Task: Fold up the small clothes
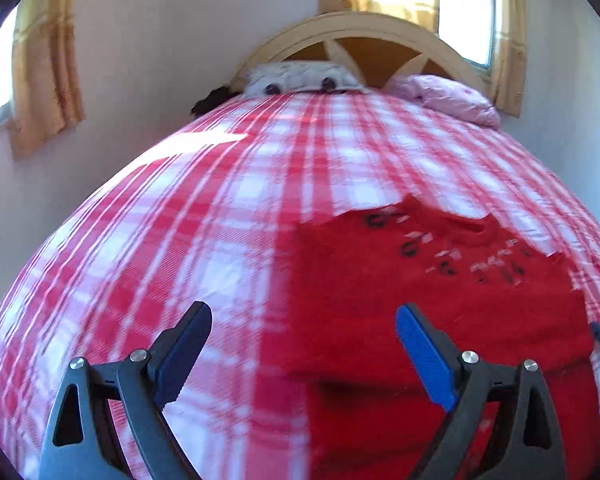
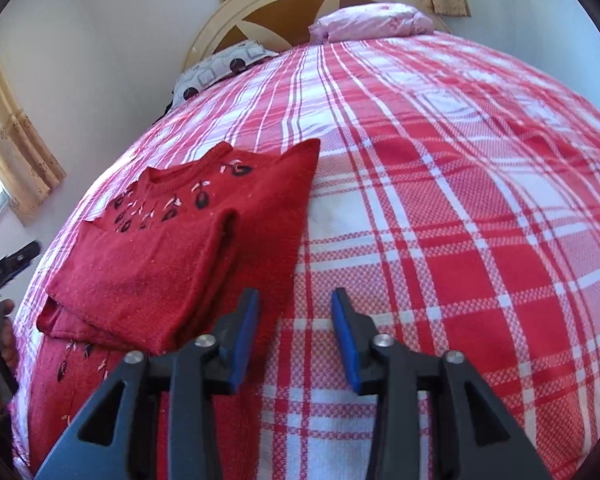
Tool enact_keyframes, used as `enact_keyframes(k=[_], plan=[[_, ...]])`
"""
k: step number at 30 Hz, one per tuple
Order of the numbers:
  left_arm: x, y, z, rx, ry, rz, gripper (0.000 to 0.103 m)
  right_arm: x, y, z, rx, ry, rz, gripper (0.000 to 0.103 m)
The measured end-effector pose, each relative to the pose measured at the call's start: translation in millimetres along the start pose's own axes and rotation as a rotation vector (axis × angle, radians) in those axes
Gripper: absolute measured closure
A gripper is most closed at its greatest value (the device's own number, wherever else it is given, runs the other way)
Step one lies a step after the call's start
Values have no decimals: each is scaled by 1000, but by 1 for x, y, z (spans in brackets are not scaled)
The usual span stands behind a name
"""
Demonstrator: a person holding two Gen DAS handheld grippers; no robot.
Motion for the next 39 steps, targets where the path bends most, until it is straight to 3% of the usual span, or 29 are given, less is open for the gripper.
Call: enact_keyframes(k=[2, 5, 8, 12, 13, 14, 18, 23, 26, 30, 32, 34, 35, 36, 37, 39], plan=[[25, -10, 5, 46, -20, -48, 9, 7, 0, -6, -36, -3, -32, 36], [34, -29, 8, 95, -62, -56, 13, 17, 0, -13, -80, -18, -82, 36], [16, -42, 9, 118, -110, -7, 51, 29, -1, -16, -98, -36, -150, 35], [-5, -54, 26, 189, -127, 24, 71, 41, -4, -20, -124, -82, -216, 33], [-5, -54, 23, 170, -140, 17, 79, 42, -5, -20, -130, -88, -223, 31], [-5, -55, 21, 163, -158, 20, 95, 43, -5, -20, -136, -95, -227, 28], [5, -52, 15, 150, -135, -11, 96, 40, -4, -22, -146, -102, -218, 27], [-7, -56, 17, 132, -115, 50, 95, 39, -5, -20, -132, -102, -216, 27], [-5, -53, 18, 144, -111, 35, 93, 44, -5, -24, -142, -97, -234, 27], [2, -53, 9, 132, -107, 22, 92, 70, -1, -37, -179, -26, -310, 27], [-1, -56, 9, 124, -86, 47, 92, 90, 0, -31, -130, 38, -369, 27], [-2, -58, 11, 128, -61, 47, 82, 102, -3, -15, -44, 96, -400, 27], [0, -59, 13, 126, -35, 41, 64, 106, -6, 3, 41, 93, -403, 27], [1, -59, 15, 125, -5, 36, 38, 104, -9, 23, 137, 65, -385, 27], [3, -60, 17, 127, 11, 35, 30, 100, -12, 37, 196, 34, -367, 27], [9, -62, 15, 129, -6, 19, 29, 94, -12, 42, 199, 1, -340, 33]])
Point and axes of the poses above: each gripper's, at about its wrist camera, not at the fingertips, and z roughly the way its jaws point, x to its left, y to its top, the point moved 1 cm from there along z, roughly the way its jaws point, and after that the axes turned 12 degrees about y, right-handed, at the moved point
